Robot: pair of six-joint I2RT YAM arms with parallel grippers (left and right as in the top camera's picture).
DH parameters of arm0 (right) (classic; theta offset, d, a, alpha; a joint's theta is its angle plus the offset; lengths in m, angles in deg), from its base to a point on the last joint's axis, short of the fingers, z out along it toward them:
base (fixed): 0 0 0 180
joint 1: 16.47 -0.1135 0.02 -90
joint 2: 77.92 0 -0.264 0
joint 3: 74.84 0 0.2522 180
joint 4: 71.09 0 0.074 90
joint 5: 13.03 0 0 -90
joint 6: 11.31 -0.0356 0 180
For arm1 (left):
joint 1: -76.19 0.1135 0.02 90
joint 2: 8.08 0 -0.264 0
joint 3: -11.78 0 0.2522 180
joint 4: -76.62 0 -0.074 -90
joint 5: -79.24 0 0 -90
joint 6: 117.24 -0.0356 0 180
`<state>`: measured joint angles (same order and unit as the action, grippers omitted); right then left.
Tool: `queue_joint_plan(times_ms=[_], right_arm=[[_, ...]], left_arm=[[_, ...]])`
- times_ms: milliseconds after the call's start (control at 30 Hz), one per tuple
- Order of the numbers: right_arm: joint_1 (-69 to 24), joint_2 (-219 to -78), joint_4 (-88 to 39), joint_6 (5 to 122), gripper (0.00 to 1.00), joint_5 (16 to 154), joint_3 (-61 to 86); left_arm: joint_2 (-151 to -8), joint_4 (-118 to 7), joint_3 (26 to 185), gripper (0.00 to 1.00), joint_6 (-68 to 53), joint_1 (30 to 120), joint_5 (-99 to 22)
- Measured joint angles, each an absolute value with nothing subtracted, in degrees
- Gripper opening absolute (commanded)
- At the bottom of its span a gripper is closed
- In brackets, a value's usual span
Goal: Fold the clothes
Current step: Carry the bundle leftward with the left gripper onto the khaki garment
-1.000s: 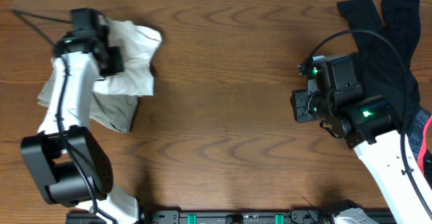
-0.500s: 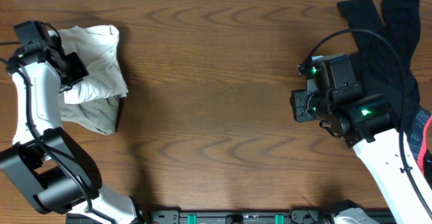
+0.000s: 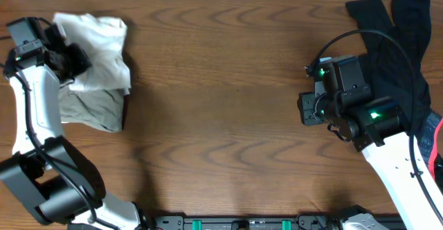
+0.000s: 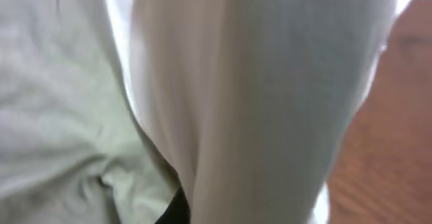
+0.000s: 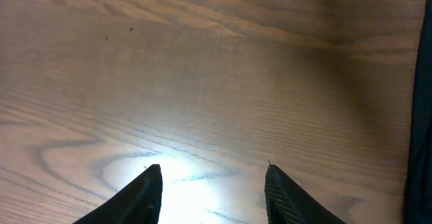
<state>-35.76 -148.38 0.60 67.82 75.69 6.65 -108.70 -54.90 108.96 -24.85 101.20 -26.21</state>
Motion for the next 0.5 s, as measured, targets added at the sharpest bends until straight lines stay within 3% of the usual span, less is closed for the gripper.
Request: queue_joint_plan(times_ms=[500], right_arm=[[-35.76, -148.38, 0.71, 67.84, 0.49, 75.69, 6.65]], left_arm=[[-102.84, -57.0, 109.04, 0.06, -25.61, 101.22, -27.34]])
